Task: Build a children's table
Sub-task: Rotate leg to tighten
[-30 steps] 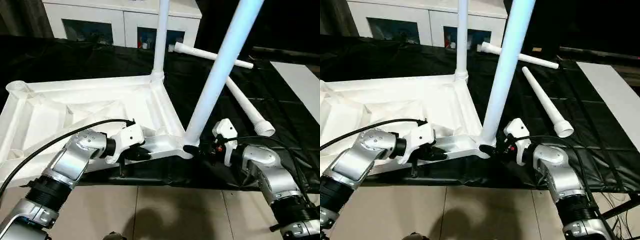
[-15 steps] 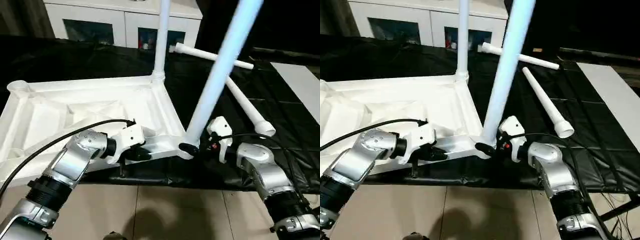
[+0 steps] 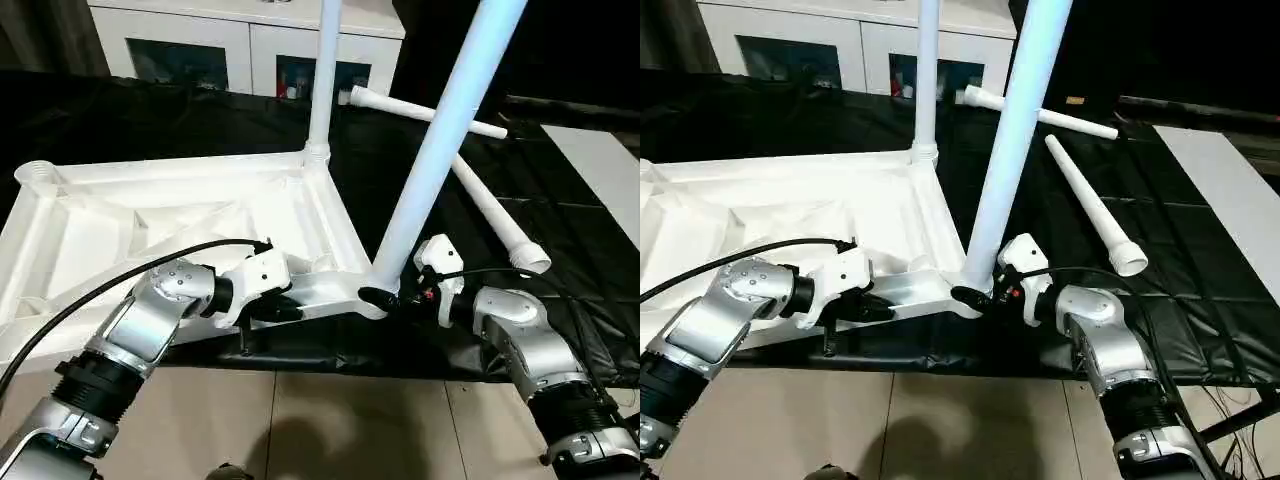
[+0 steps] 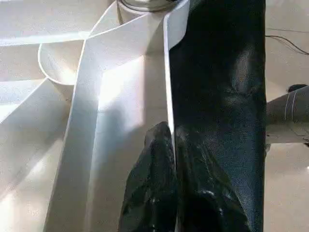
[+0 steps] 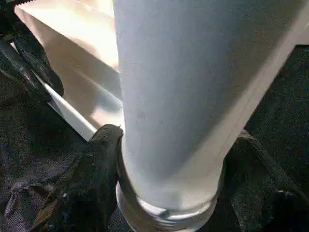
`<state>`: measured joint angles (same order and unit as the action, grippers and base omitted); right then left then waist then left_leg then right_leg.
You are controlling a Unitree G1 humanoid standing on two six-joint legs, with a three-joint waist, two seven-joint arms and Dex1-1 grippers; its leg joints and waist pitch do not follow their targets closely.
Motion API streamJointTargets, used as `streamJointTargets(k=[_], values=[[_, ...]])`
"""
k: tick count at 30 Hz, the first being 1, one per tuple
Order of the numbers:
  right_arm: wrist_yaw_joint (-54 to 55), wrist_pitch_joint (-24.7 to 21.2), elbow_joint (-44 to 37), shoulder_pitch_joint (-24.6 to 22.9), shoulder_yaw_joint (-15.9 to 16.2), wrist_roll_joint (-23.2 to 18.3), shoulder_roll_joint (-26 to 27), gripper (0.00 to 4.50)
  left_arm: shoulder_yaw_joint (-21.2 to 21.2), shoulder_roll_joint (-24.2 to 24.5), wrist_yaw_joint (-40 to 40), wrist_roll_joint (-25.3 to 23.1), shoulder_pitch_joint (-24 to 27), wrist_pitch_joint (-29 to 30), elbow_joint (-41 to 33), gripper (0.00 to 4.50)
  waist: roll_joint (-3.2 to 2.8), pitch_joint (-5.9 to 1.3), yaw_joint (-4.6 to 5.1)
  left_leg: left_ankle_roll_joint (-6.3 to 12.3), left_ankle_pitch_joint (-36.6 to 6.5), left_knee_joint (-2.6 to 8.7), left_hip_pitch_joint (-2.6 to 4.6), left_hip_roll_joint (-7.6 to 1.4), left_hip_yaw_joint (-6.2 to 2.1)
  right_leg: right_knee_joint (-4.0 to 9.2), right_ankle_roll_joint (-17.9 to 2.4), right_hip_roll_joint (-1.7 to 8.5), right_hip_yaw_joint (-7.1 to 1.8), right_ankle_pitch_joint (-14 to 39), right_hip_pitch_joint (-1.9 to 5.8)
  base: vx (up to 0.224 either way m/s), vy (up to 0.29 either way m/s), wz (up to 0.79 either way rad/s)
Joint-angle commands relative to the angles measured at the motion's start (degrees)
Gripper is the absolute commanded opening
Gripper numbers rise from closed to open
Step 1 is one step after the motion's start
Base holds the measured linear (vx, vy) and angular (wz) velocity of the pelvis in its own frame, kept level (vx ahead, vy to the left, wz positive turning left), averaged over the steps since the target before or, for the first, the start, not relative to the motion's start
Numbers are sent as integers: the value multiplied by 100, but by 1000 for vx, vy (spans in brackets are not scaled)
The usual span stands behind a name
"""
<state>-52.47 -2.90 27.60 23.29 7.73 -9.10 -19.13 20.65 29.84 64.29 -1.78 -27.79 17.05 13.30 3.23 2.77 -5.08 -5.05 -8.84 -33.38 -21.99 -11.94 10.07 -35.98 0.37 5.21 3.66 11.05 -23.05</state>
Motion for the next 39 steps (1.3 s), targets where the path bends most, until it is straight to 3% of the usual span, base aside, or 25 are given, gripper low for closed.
streamJointTargets(k=[1,6,7,9,13,15,17,19,20,21,22,23,25,26,28,38,39], values=[[-50,26,74,81,-60,-35,-19,269,189,27,90,-84,28,10,-17,0,-32,-370,0,117,-1347,378,109,-115,5,411,-1208,240,-225,863,257,0,0,0],[124,-51,152,96,-197,-110,84,266,178,25,93,-78,35,0,-6,0,-33,-366,4,116,-1362,380,109,-115,5,412,-1224,239,-226,854,254,0,0,0],[636,-67,343,164,-331,-42,232,266,144,-28,0,-83,21,2,69,0,-35,-364,1,108,-1371,382,113,-116,6,415,-1220,241,-226,879,250,0,0,0],[936,-68,453,202,-402,4,316,266,126,-62,-65,-95,7,6,121,0,-39,-347,40,-4,-1515,412,100,-106,-7,435,-1169,245,-222,1176,239,0,0,0],[3145,-257,1153,499,-969,44,1099,265,-161,-688,-1145,-220,-352,204,896,0,-53,-336,93,-291,-1959,426,157,-102,-31,503,-1007,266,-224,1898,167,0,0,0],[4107,-185,1530,692,-1017,225,1492,265,-346,-1186,-1944,-276,-705,291,1459,0,-57,-334,111,-332,-2135,424,162,-96,-32,526,-901,257,-227,2030,138,0,0,0],[4412,-121,1682,780,-1042,251,1624,265,-440,-1388,-2242,-255,-838,300,1657,0,-42,-334,86,-372,-2294,409,219,-95,-27,559,-847,266,-231,2154,85,0,0,0],[5012,47,2094,1029,-1121,234,1919,265,-635,-1858,-2873,-195,-1122,350,2065,0,-39,-336,46,-304,-2341,414,190,-86,-36,583,-713,278,-226,2242,102,0,0,0],[5012,47,2094,1029,-1121,234,1919,265,-635,-1858,-2873,-195,-1122,350,2065,0,-39,-336,46,-304,-2341,414,190,-86,-36,583,-713,278,-226,2242,102,0,0,0],[5317,182,2494,1289,-1122,212,2191,265,-703,-2288,-3328,-177,-1350,334,2391,0,-39,-331,48,-316,-2449,407,218,-78,-26,607,-672,259,-217,2348,64,0,0,0],[5377,214,2595,1361,-1126,201,2266,265,-704,-2395,-3432,-185,-1400,307,2466,0,-33,-332,35,-314,-2543,395,262,-77,-27,626,-654,260,-211,2393,39,0,0,0],[5373,300,2772,1496,-1154,153,2417,265,-683,-2575,-3560,-212,-1483,237,2603,0,-31,-335,20,-290,-2520,397,250,-81,-33,628,-649,274,-208,2360,57,0,0,0],[5184,444,2884,1623,-1188,122,2589,265,-622,-2726,-3637,-270,-1561,126,2756,0,-20,-349,18,-189,-2258,423,141,-79,-38,606,-604,283,-205,2143,139,0,0,0],[5089,521,2860,1650,-1148,198,2639,300,-563,-2756,-3627,-305,-1573,54,2801,0,-41,-359,7,-158,-2125,430,121,-87,-42,592,-602,284,-203,1983,158,0,0,0],[5030,565,2834,1646,-1168,173,2651,300,-563,-2764,-3597,-288,-1558,75,2789,0,-28,-361,8,-131,-2046,430,115,-86,-33,577,-640,274,-206,1817,163,0,0,0],[4835,1066,2795,1666,-1403,80,2425,300,-567,-2458,-3359,-453,-1549,-150,2928,0,-20,-367,-3,-13,-1818,426,96,-91,-7,558,-748,279,-208,1610,189,0,0,0],[4690,1094,2447,1476,-1345,133,2237,300,-558,-2319,-3184,-466,-1468,-192,2793,0,-19,-371,-8,-3,-1785,426,100,-93,-8,549,-757,284,-206,1591,190,0,0,0]])
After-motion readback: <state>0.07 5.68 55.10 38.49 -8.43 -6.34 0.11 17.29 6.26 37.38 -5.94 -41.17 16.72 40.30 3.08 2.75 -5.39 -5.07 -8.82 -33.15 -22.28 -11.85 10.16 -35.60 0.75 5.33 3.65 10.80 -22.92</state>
